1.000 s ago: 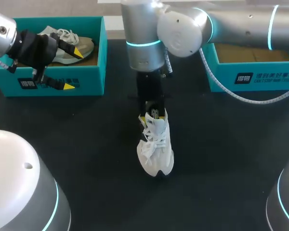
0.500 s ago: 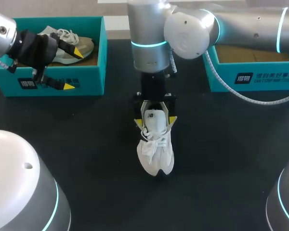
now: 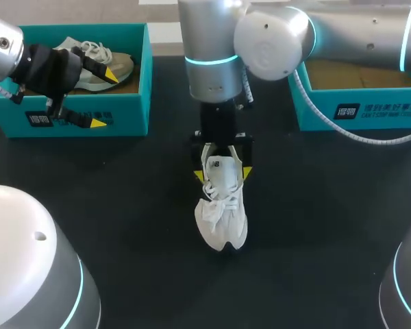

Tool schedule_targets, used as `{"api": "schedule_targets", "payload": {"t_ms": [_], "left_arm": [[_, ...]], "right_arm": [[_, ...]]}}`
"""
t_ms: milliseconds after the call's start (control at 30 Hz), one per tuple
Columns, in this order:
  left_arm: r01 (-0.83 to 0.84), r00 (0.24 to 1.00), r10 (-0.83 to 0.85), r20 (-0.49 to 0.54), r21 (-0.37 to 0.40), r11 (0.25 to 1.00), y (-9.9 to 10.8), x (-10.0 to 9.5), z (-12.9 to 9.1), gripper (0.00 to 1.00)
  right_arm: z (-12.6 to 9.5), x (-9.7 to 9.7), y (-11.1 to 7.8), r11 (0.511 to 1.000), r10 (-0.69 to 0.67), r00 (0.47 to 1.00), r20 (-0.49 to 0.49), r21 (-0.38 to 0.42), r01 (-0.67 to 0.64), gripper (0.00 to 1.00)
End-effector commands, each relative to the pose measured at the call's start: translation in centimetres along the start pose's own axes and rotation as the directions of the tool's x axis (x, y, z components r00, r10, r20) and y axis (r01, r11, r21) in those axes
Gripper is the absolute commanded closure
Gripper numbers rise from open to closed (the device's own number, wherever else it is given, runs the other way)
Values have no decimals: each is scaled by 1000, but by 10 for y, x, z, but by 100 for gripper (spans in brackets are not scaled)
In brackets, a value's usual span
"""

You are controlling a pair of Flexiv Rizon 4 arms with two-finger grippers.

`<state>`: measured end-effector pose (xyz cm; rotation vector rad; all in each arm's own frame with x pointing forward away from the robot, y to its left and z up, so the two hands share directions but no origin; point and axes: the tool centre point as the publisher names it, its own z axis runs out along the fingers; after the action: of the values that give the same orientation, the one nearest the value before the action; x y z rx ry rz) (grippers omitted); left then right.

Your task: Take the shoe out of the shoebox, open the shoe tongue, remove and reinsert the insole, then place the shoe into the shoebox

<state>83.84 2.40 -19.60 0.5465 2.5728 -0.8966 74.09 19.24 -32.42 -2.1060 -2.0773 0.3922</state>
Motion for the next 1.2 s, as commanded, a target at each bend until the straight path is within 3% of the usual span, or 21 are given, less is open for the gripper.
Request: {"api": "schedule_targets", "payload": {"t_ms": [33,233,267,300,467,633,767,1000,1200], "left_arm": [[-1,1000,1,-2,-2,1000,0,0,0,0],[-1,1000,1,-2,-2,1000,0,0,0,0],[-1,1000,1,-2,-2,1000,0,0,0,0],[-1,1000,1,-2,-2,1000,0,0,0,0],[-1,1000,1,-2,-2,1000,0,0,0,0],[-1,1000,1,-2,-2,1000,0,0,0,0],[-1,1000,1,-2,-2,1000,0,0,0,0],[-1,1000,1,-2,-2,1000,0,0,0,0],[-1,1000,1,-2,-2,1000,0,0,0,0]], "right_arm": [[-12,-7,-22,999,10,1000,-2,-45,-10,0],[-14,1,-33,999,9,1000,17,-48,-8,0],[-15,3,-33,999,10,1000,19,-52,-9,52],[-16,5,-33,998,9,1000,16,-57,-8,60],[-16,11,-29,998,-7,1000,11,-69,8,64],[-16,10,-21,997,-12,1000,13,-77,13,61],[-16,9,-8,996,-31,999,18,-86,33,56],[-12,3,19,992,-67,997,22,-102,69,58],[-7,2,32,990,-98,995,11,-103,99,73]]}}
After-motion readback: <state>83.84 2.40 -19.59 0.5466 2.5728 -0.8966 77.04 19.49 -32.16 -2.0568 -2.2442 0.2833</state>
